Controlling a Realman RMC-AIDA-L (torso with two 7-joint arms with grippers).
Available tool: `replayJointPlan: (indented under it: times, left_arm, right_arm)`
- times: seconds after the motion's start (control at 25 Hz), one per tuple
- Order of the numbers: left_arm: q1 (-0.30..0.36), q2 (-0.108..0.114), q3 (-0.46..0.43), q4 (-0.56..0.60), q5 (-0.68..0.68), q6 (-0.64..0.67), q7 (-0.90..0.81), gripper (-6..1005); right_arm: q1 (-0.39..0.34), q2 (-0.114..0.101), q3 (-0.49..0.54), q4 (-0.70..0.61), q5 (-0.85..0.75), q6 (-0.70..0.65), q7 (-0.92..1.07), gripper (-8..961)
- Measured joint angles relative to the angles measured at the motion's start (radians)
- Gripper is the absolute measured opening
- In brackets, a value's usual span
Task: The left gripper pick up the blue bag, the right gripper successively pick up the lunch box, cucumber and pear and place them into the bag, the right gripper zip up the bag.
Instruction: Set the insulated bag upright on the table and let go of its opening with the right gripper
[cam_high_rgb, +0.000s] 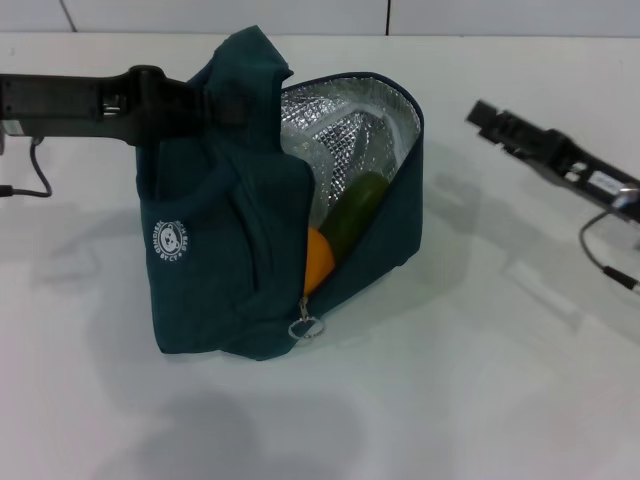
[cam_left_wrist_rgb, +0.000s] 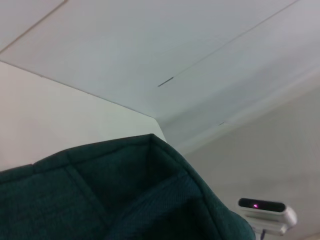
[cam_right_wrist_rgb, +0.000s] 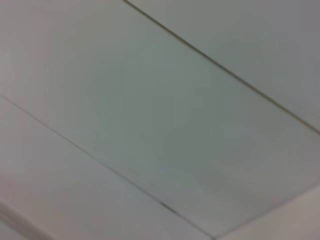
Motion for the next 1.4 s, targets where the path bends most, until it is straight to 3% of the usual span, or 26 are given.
replayJointPlan:
  times: [0.24, 0.56, 0.96, 1.16, 1.4]
  left_arm:
    - [-0.005, -0.003, 0.003, 0.000, 0.000, 0.000, 0.000, 40]
    - [-0.006, -0.005, 0.005, 0.000, 0.000, 0.000, 0.005, 39]
    - [-0.004, -0.005, 0.005, 0.000, 0.000, 0.000, 0.007, 40]
    - [-0.012, -0.012, 0.006, 0.000, 0.000, 0.000, 0.005, 40]
    - [-0.038, -0.035, 0.007, -0.008, 0.000, 0.020, 0.002, 39]
  right_arm:
    - [0.059, 0.013, -0.015, 0.013, -0.052, 0.029, 0.096, 599]
    - [0.124, 0.018, -0.119, 0.011, -0.054, 0.084, 0.171, 578]
    - [0.118, 0.011, -0.164, 0.000, -0.051, 0.058, 0.110, 529]
    - [0.098, 0.006, -0.110, -0.016, -0.047, -0.012, 0.054, 284]
    - [0.055, -0.022, -0.001, -0.059, -0.052, -0.159, 0.031, 88]
